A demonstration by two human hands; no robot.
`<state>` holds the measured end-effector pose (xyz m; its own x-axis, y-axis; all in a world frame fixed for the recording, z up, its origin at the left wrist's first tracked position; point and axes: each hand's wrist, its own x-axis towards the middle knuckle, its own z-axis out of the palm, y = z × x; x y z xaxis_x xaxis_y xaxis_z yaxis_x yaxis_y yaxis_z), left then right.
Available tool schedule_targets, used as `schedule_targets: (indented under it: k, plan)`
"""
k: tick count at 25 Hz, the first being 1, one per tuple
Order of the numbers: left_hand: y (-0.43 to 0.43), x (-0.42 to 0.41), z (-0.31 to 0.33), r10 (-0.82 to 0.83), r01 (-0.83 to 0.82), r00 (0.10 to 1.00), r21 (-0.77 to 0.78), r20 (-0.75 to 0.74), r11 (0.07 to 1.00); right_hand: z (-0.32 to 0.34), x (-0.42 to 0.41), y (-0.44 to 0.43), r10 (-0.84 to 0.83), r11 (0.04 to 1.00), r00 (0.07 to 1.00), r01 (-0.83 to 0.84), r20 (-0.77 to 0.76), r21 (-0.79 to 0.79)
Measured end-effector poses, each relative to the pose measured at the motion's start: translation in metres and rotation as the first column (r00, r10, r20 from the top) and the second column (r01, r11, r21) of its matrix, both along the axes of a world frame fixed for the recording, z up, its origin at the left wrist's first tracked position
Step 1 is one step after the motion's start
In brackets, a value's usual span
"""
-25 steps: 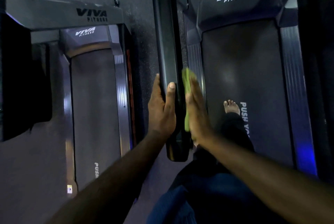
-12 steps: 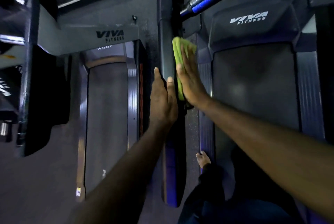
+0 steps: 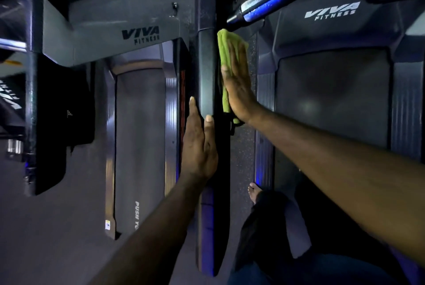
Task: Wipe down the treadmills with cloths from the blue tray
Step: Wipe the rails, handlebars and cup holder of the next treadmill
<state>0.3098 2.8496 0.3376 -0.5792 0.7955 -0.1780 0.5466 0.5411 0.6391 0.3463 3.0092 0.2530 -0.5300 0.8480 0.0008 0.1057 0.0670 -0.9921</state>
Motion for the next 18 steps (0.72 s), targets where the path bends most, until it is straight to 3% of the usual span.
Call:
schedule_targets:
  k: [2, 5, 7, 10, 11, 13, 15, 16, 17, 18]
  plan:
    - [0.0, 0.002, 0.0, 0.007, -0.007, 1.0, 0.002, 0.005, 1.0, 0.004, 0.014, -0.032, 0.033, 0.994, 0.999, -0.034, -0.008, -0.105]
    - [-0.002, 0.003, 0.002, 0.012, -0.012, 1.0, 0.007, -0.006, 1.0, 0.022, 0.066, -0.124, 0.05, 0.942, 0.977, -0.116, -0.209, -0.314]
    - [-0.001, 0.003, 0.003, 0.006, -0.006, 1.0, -0.007, -0.009, 1.0, 0.02, 0.064, -0.103, 0.017, 0.901, 0.964, -0.13, -0.267, -0.413]
    - [0.001, 0.003, 0.004, 0.016, -0.017, 1.0, -0.048, -0.004, 0.999, -0.002, 0.02, -0.005, -0.06, 0.738, 0.986, -0.06, -0.153, -0.672]
    - [0.002, 0.002, 0.004, 0.02, -0.021, 1.0, -0.06, -0.015, 0.998, -0.001, 0.012, 0.007, -0.121, 0.631, 0.978, -0.056, -0.169, -0.774]
    - [0.002, 0.004, 0.005, 0.02, -0.025, 0.998, -0.1, -0.051, 0.995, 0.007, 0.033, -0.031, -0.073, 0.539, 0.995, -0.016, -0.066, -0.842]
    - [0.001, 0.005, 0.006, 0.045, -0.055, 0.995, -0.12, -0.086, 0.991, 0.021, 0.064, -0.095, -0.212, 0.417, 0.965, -0.056, -0.157, -0.907]
    - [0.001, 0.006, 0.005, 0.058, -0.07, 0.993, -0.117, -0.103, 0.991, 0.02, 0.059, -0.096, -0.265, 0.421, 0.942, -0.081, -0.208, -0.903]
    - [0.002, 0.006, 0.005, 0.066, -0.079, 0.991, -0.109, -0.116, 0.991, 0.018, 0.049, -0.087, -0.199, 0.486, 0.962, -0.068, -0.186, -0.871]
    - [0.002, 0.007, 0.004, 0.064, -0.077, 0.99, -0.1, -0.123, 0.992, 0.009, 0.046, -0.08, -0.12, 0.514, 0.99, -0.005, -0.077, -0.858]
